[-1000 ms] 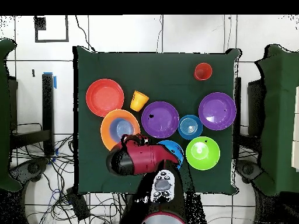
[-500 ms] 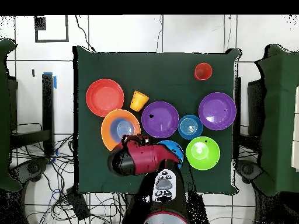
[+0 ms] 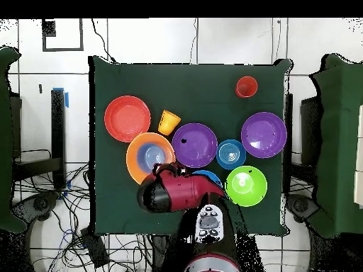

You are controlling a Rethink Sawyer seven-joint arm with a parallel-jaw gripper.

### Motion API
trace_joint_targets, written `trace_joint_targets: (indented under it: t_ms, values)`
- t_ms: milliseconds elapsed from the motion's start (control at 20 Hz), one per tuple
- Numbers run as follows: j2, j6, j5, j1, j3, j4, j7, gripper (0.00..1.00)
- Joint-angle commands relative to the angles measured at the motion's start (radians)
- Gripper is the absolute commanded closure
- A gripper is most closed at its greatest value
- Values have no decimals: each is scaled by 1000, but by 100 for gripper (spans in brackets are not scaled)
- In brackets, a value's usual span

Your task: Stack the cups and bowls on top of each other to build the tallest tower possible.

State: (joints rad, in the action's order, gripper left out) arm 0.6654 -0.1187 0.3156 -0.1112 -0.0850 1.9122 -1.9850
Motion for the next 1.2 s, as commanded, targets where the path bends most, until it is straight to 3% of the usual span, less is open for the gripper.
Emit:
trace_joint_targets:
  t_ms: [50,1200]
  values:
    - [-72,51,110,-51,98,7,0,100]
    - [-68,22,155,-87,118,-11,-2,100]
